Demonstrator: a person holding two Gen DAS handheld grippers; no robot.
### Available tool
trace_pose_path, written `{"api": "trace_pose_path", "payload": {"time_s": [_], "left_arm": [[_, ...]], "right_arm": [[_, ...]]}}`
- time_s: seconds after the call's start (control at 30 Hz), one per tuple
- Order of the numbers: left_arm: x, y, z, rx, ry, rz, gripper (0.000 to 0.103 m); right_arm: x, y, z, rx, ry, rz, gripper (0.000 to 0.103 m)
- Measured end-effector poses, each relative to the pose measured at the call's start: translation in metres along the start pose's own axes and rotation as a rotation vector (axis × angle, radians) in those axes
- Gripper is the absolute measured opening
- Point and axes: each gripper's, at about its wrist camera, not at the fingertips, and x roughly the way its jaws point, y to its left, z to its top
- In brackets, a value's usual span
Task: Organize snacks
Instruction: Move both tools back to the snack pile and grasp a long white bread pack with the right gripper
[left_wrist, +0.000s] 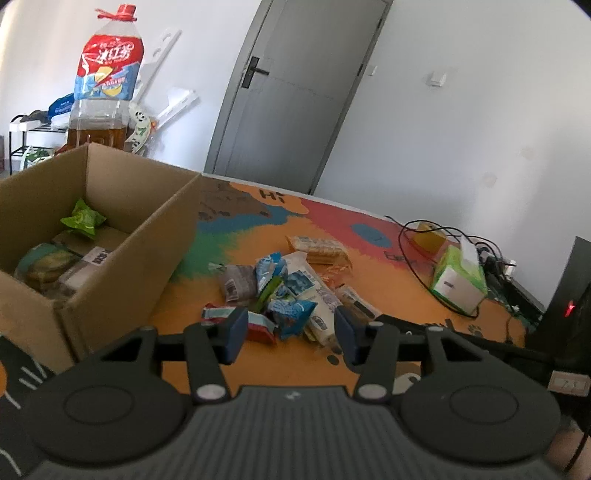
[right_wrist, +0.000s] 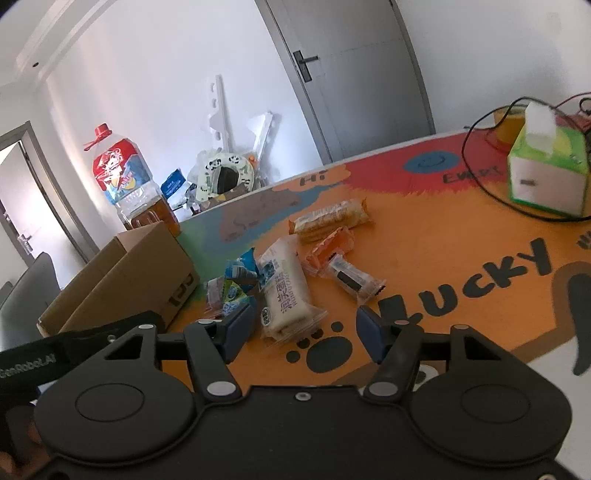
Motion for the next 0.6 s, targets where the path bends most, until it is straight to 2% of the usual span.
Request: {"api": "trace_pose_path", "payload": {"time_s": [0.2,0.5,0.53,0.57,0.6], "left_arm": [[0.020,0.000,0.004,-0.022,0.006,0.009,0.050],[0.031,0.008,0.006,-0.058,0.013,0.028,0.049],[0.032,0.009,0.007,-0.063,0.015,0.031,0.049],[0.033,0.011,0.007,-0.067,0.016,0.033,0.049],[0.035,0.012,0.007,-0.071,0.017,0.034,0.049]], "right_arm": [[0.019,-0.002,0.004,-0.017,0.044,0.028,0.057],[0.045,0.003,0.011,-0.046,0.107,0.056,0.057],[0.049,0.004,0.011,-0.047,0.115,0.059,0.055],[0.053,0.004,0.010,-0.047,0.125,0.058,0.043],[0.057,0.004,0.009,-0.045,0.141,0.058,0.035]]}}
